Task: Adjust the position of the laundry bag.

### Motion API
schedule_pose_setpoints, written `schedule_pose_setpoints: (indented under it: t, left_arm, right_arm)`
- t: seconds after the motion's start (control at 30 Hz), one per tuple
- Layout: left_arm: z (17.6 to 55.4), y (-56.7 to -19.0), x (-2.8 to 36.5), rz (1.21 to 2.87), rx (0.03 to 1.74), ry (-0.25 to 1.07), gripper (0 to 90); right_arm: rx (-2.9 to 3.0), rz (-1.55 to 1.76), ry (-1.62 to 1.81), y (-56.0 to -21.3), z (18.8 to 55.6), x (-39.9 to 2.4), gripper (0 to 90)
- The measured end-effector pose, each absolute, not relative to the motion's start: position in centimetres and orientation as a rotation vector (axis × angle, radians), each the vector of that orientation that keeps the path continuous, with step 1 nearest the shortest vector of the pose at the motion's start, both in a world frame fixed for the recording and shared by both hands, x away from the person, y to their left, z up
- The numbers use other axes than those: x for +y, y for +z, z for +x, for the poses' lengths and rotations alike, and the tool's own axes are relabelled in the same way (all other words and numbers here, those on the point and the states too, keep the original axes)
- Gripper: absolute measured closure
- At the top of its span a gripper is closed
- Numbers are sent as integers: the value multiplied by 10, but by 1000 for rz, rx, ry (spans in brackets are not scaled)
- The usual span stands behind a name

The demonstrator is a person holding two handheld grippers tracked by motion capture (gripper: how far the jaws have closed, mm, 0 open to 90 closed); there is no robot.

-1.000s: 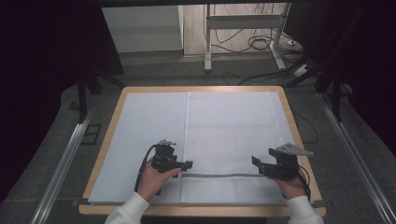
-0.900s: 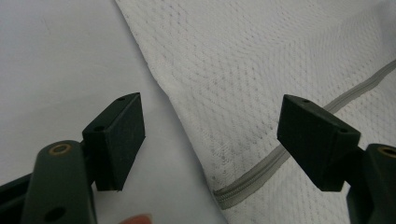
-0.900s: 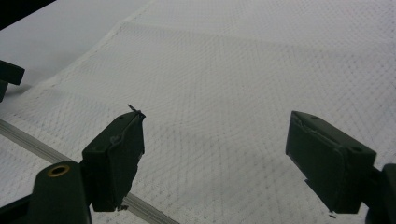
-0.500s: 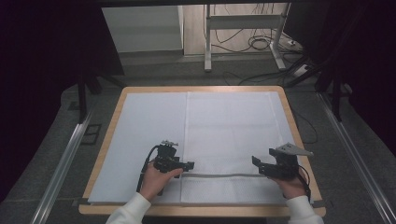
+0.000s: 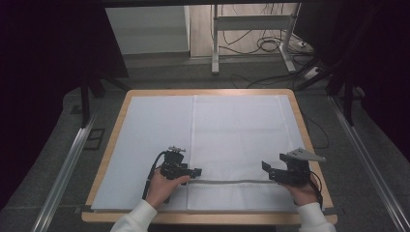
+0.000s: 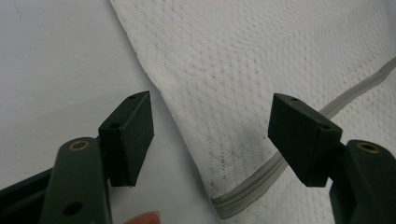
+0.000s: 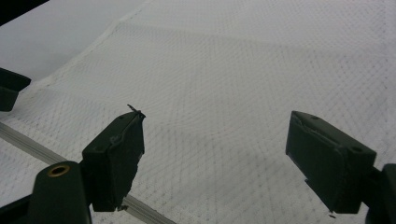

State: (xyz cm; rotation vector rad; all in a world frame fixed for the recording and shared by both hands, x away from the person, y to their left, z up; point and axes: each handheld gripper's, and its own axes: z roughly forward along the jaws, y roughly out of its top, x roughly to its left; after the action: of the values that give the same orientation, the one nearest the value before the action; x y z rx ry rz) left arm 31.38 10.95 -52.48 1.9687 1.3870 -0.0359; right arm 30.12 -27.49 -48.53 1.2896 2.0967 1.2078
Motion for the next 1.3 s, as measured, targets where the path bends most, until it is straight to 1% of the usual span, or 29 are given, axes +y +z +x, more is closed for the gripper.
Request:
schedule_pose_setpoints:
  t: [0.2,0.27,0.37,0.4,0.43,0.5,0.57,0.6,0.63,0.67,0.7,0.73,0.97,1.3]
  left_arm:
    - [312,-526,103,1986,1359,-8,323]
    - [313,-526,101,1995,1356,3,352]
    - [313,-525,100,2009,1361,29,442]
    - [314,-525,99,2015,1365,40,442]
    - [314,-525,99,2021,1372,51,509]
    - [313,-524,96,2045,1388,94,573]
    - [314,-524,95,2051,1392,100,642]
    - [314,-524,94,2058,1398,116,642]
    - [315,-523,94,2073,1401,133,718]
    - [315,-523,93,2072,1411,137,744]
    - [315,-523,93,2076,1417,144,744]
    - [316,-523,93,2078,1425,160,816]
    - [317,-525,97,2069,1398,138,897]
    - [317,-521,101,2029,1386,104,900]
  right_arm:
    - [2093,1293,1209,-485,302,-276,188]
    - [2095,1293,1211,-485,302,-276,188]
    - [2096,1296,1212,-485,302,-276,188]
    - [2096,1296,1211,-485,302,-276,187]
    - [2097,1296,1209,-485,302,-276,187]
    - [2098,1294,1209,-485,302,-276,188]
    - [2099,1291,1210,-484,302,-276,187]
    - [2099,1291,1210,-484,302,-276,187]
    - [2097,1293,1210,-484,302,-277,188]
    - [2096,1291,1209,-483,302,-277,188]
    - [2096,1291,1209,-483,302,-277,188]
    - [2090,1293,1211,-483,302,-278,188]
    - [2085,1293,1204,-482,302,-279,188]
    - [2056,1305,1203,-479,303,-285,188]
